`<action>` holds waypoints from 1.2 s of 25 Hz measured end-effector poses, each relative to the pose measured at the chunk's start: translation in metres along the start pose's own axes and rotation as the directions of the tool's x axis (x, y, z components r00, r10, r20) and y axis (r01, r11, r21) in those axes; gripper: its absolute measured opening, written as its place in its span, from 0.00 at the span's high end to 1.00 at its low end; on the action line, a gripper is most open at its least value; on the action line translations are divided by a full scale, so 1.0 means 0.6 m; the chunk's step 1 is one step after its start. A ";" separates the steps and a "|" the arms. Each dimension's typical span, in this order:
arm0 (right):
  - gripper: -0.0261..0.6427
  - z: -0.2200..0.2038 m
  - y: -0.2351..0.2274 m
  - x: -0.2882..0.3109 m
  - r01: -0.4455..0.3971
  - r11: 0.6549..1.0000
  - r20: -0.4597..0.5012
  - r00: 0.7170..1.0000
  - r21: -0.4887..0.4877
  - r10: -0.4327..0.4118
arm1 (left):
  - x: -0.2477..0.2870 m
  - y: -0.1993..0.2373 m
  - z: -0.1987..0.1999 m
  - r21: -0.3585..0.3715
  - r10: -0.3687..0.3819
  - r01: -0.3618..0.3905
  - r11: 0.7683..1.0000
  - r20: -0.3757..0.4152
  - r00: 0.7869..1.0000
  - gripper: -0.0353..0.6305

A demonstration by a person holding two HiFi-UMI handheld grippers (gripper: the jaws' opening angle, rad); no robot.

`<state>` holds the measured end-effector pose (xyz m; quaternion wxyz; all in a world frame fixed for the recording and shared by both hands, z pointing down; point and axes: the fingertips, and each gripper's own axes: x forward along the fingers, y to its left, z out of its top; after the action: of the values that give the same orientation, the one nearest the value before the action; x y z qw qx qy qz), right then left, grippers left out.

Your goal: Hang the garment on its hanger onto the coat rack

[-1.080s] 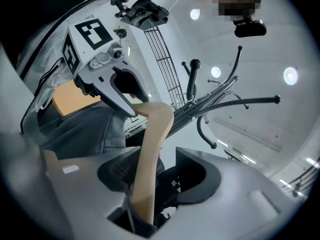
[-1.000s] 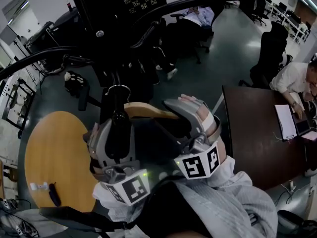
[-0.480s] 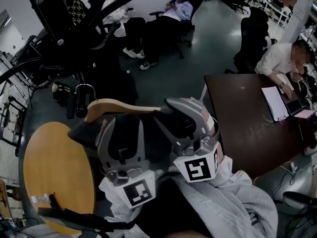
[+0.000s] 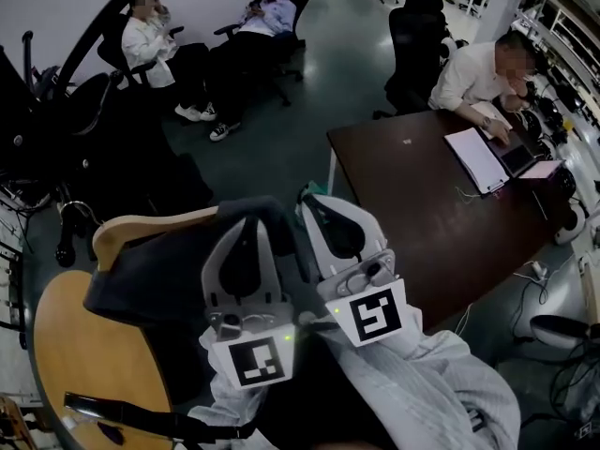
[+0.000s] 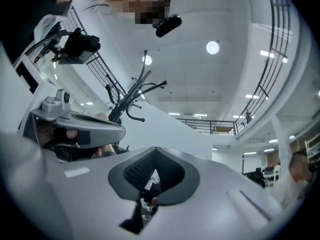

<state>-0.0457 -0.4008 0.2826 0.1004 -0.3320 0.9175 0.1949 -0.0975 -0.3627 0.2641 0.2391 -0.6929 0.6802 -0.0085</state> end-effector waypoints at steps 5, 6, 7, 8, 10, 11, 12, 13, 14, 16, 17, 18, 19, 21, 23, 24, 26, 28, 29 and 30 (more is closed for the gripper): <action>0.96 -0.053 -0.027 -0.013 0.017 0.998 -0.069 0.998 0.057 -0.013 | 0.029 -0.044 -0.038 -0.080 -0.040 0.036 0.996 -0.044 0.998 0.94; 0.96 -0.062 -0.028 -0.013 0.018 0.999 -0.086 0.996 0.049 -0.014 | 0.033 -0.048 -0.044 -0.090 -0.043 0.038 0.995 -0.052 0.998 0.94; 0.96 -0.070 -0.029 -0.012 0.017 0.999 -0.101 0.995 0.046 -0.012 | 0.037 -0.051 -0.049 -0.093 -0.045 0.039 0.995 -0.060 0.997 0.94; 0.96 -0.076 -0.028 -0.010 0.011 0.999 -0.111 0.994 0.046 -0.006 | 0.040 -0.052 -0.054 -0.091 -0.046 0.040 0.995 -0.069 0.997 0.94; 0.96 -0.083 -0.022 -0.002 -0.007 0.999 -0.121 0.993 0.047 0.013 | 0.045 -0.049 -0.060 -0.081 -0.047 0.040 0.996 -0.083 0.995 0.94; 0.96 -0.086 -0.018 0.002 -0.018 0.999 -0.126 0.992 0.046 0.024 | 0.047 -0.047 -0.062 -0.077 -0.046 0.039 0.996 -0.085 0.995 0.94; 0.96 -0.088 -0.014 0.006 -0.027 0.999 -0.130 0.991 0.046 0.033 | 0.049 -0.044 -0.063 -0.074 -0.046 0.040 0.996 -0.087 0.995 0.94; 0.96 -0.091 -0.011 0.009 -0.034 0.998 -0.134 0.990 0.049 0.041 | 0.051 -0.042 -0.066 -0.072 -0.048 0.041 0.997 -0.090 0.995 0.94; 0.96 -0.093 -0.008 0.011 -0.040 0.998 -0.137 0.989 0.054 0.047 | 0.052 -0.041 -0.070 -0.074 -0.048 0.041 0.996 -0.094 0.994 0.94; 0.96 -0.096 -0.004 0.016 -0.051 0.997 -0.139 0.988 0.057 0.059 | 0.053 -0.038 -0.077 -0.082 -0.044 0.036 0.996 -0.104 0.994 0.94; 0.96 -0.097 -0.001 0.018 -0.057 0.997 -0.141 0.988 0.053 0.064 | 0.053 -0.037 -0.081 -0.080 -0.042 0.033 0.996 -0.109 0.993 0.94; 0.96 -0.099 0.002 0.020 -0.061 0.997 -0.144 0.987 0.049 0.068 | 0.053 -0.034 -0.083 -0.071 -0.038 0.030 0.997 -0.112 0.993 0.94; 0.96 -0.100 0.005 0.023 -0.064 0.997 -0.147 0.987 0.045 0.070 | 0.054 -0.031 -0.084 -0.060 -0.034 0.027 0.998 -0.114 0.993 0.94; 0.96 -0.100 0.009 0.028 -0.068 0.997 -0.148 0.986 0.038 0.073 | 0.056 -0.025 -0.087 -0.055 -0.033 0.027 0.998 -0.113 0.993 0.94; 0.96 -0.100 0.009 0.031 -0.064 0.997 -0.146 0.987 0.034 0.068 | 0.057 -0.022 -0.093 -0.065 -0.039 0.031 0.997 -0.121 0.992 0.94; 0.96 -0.101 0.008 0.031 -0.061 0.998 -0.148 0.987 0.033 0.065 | 0.057 -0.021 -0.096 -0.070 -0.040 0.031 0.997 -0.125 0.991 0.94; 0.96 -0.101 0.007 0.031 -0.058 0.998 -0.151 0.987 0.029 0.062 | 0.056 -0.019 -0.100 -0.081 -0.039 0.028 0.996 -0.134 0.990 0.94; 0.96 -0.100 0.008 0.032 -0.058 0.998 -0.153 0.986 0.021 0.060 | 0.055 -0.016 -0.103 -0.089 -0.040 0.028 0.996 -0.136 0.990 0.94; 0.96 -0.100 0.009 0.033 -0.057 0.998 -0.154 0.986 0.018 0.060 | 0.055 -0.014 -0.104 -0.088 -0.040 0.029 0.996 -0.134 0.990 0.94; 0.96 -0.101 0.010 0.034 -0.057 0.998 -0.155 0.986 0.018 0.059 | 0.055 -0.013 -0.104 -0.087 -0.041 0.029 0.996 -0.133 0.990 0.94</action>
<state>-0.0684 -0.4340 0.3326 0.0251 -0.3185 0.9331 0.1651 -0.1089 -0.4146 0.3118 0.1628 -0.7120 0.6823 -0.0307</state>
